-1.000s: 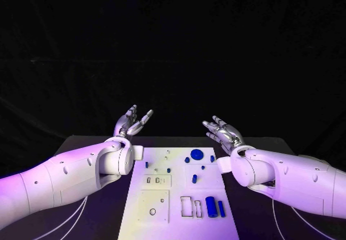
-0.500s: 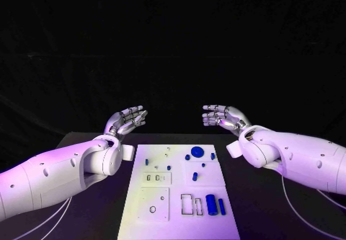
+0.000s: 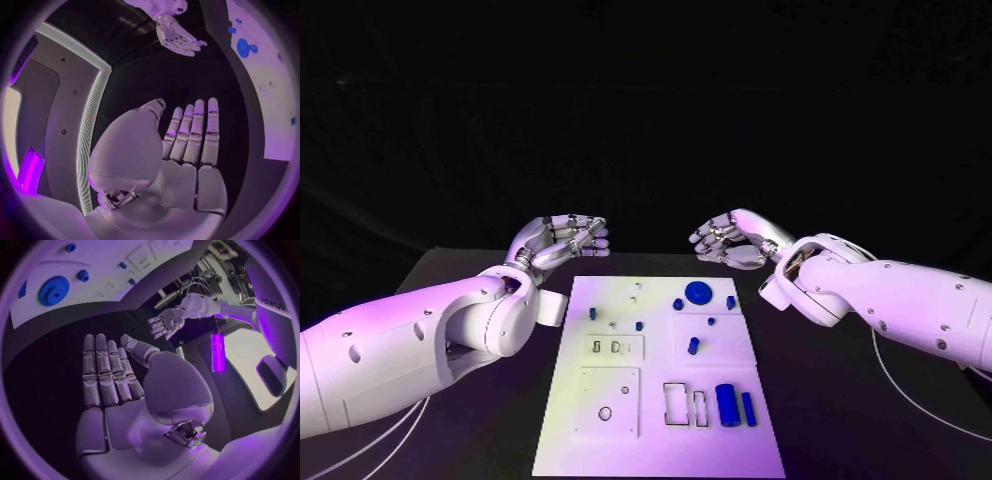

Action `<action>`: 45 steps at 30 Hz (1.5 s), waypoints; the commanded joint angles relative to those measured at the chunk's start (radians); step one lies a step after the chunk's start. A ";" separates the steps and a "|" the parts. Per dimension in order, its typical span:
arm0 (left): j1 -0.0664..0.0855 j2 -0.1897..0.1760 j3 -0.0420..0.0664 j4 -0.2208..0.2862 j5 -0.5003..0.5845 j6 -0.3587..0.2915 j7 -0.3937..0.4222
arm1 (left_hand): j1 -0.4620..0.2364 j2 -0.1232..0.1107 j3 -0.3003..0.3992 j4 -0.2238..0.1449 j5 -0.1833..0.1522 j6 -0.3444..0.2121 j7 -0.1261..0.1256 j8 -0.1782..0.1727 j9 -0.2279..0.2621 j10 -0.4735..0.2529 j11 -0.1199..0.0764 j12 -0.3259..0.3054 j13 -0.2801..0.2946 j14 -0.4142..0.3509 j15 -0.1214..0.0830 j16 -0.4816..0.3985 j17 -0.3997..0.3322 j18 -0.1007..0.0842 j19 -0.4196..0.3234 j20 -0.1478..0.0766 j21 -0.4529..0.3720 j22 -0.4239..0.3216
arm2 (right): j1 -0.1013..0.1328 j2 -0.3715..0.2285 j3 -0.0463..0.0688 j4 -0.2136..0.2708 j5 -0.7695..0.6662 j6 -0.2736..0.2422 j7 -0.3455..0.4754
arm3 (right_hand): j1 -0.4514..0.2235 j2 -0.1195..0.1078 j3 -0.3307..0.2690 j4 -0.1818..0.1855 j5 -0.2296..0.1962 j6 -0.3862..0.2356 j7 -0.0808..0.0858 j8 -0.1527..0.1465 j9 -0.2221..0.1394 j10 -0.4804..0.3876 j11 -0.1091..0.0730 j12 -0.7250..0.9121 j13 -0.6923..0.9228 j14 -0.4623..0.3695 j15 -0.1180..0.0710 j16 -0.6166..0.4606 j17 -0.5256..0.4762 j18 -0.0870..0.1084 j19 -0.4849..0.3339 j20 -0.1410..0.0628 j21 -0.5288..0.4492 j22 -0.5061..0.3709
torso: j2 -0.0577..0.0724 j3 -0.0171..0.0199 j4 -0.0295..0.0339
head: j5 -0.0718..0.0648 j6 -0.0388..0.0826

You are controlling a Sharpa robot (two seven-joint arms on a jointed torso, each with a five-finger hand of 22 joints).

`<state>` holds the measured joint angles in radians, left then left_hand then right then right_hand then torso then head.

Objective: Assemble the parts on the task board

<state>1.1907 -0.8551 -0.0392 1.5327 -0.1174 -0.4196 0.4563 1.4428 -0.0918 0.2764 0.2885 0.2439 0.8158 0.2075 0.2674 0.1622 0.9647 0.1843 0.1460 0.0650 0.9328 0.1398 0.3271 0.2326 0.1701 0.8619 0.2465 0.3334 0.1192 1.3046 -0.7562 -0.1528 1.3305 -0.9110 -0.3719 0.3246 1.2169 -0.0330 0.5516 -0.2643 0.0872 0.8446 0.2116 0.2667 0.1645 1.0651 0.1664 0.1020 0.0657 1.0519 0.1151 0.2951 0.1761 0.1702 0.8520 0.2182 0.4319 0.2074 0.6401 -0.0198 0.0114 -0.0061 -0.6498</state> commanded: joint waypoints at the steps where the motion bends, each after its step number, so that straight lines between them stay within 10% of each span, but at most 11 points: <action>1: 0.004 -0.023 0.002 0.040 0.018 0.046 0.004 | -0.001 -0.020 0.021 -0.001 -0.002 0.032 0.027 0.012 0.003 0.044 -0.006 -0.009 0.001 0.046 -0.010 0.016 0.018 0.015 0.044 -0.009 0.016 -0.001 | 0.009 0.004 0.001 0.018 -0.348 0.073 -0.145 | -0.015 -0.049 -0.045 0.012 0.021 0.086 -0.017 0.006 0.015 0.119 -0.042 -0.025 0.011 0.191 -0.060 0.086 0.093 0.013 0.098 -0.052 0.157 0.089 | 0.024 -0.0003 0.0066 | 0.002 0.003; 14: 0.005 -0.097 0.003 0.151 0.043 0.066 0.008 | 0.000 -0.028 0.025 -0.003 -0.002 0.028 0.029 0.007 0.001 0.041 -0.004 -0.018 0.001 0.049 -0.010 0.016 0.024 0.015 0.051 -0.011 0.018 -0.003 | 0.011 0.041 -0.001 0.039 -0.656 0.127 -0.309 | -0.059 -0.116 -0.082 0.068 0.004 0.065 -0.036 -0.029 0.041 0.025 -0.058 -0.020 0.044 0.355 -0.095 0.365 0.380 0.012 0.229 -0.095 0.345 0.211 | 0.060 0.0003 0.0242 | -0.005 0.007; 19: 0.005 -0.108 0.003 0.170 0.045 0.070 0.007 | 0.000 -0.029 0.025 -0.003 -0.002 0.028 0.029 0.007 0.001 0.040 -0.004 -0.019 0.001 0.050 -0.010 0.016 0.024 0.015 0.052 -0.011 0.018 -0.003 | 0.004 0.056 -0.003 0.027 -0.677 0.133 -0.323 | -0.049 -0.111 -0.094 0.081 0.008 0.060 -0.037 -0.031 0.054 0.002 -0.056 0.011 0.063 0.372 -0.095 0.477 0.477 0.008 0.251 -0.097 0.411 0.274 | 0.070 -0.0010 0.0266 | -0.004 0.008; 23: 0.005 -0.114 0.004 0.180 0.046 0.074 0.005 | 0.000 -0.030 0.026 -0.003 -0.002 0.027 0.029 0.006 0.000 0.040 -0.004 -0.020 0.000 0.050 -0.010 0.017 0.025 0.015 0.053 -0.012 0.018 -0.003 | -0.001 0.067 -0.003 0.016 -0.689 0.134 -0.328 | -0.043 -0.109 -0.094 0.087 0.011 0.059 -0.035 -0.032 0.066 -0.021 -0.055 0.033 0.075 0.408 -0.094 0.701 0.693 -0.023 0.335 -0.095 0.586 0.503 | 0.075 -0.0009 0.0268 | -0.007 0.006; 45: 0.005 -0.132 0.004 0.188 0.063 0.080 -0.002 | -0.004 -0.034 0.028 -0.002 -0.003 0.018 0.037 -0.002 -0.003 0.029 0.002 -0.034 0.000 0.048 -0.007 0.015 0.030 0.013 0.055 -0.012 0.017 -0.005 | -0.020 0.087 -0.007 -0.001 -0.696 0.158 -0.329 | -0.033 -0.091 -0.039 0.095 0.042 0.076 -0.034 -0.029 0.083 -0.029 -0.054 0.062 0.081 0.423 -0.091 0.862 0.840 -0.045 0.384 -0.092 0.725 0.688 | 0.088 -0.0027 0.0313 | -0.009 -0.004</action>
<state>1.1944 -0.9877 -0.0359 1.7188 -0.0639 -0.3614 0.4514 1.4409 -0.1148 0.2997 0.2869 0.2439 0.8403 0.2123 0.2693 0.1606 0.9989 0.1842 0.1159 0.0646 0.9739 0.1305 0.3399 0.2617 0.1701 0.9133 0.2344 0.3458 0.1149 1.2848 -0.6712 -0.1597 1.3285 -1.5890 -0.2318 0.0026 1.1768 -0.1294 0.5097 -0.1681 0.1260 0.9153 0.1781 0.2394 0.2466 1.0386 0.1153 0.1593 0.1456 1.4613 0.0230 1.1542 1.0139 0.1391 1.2307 0.1252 1.1546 0.8931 0.7279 -0.0228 0.0427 -0.0161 -0.6525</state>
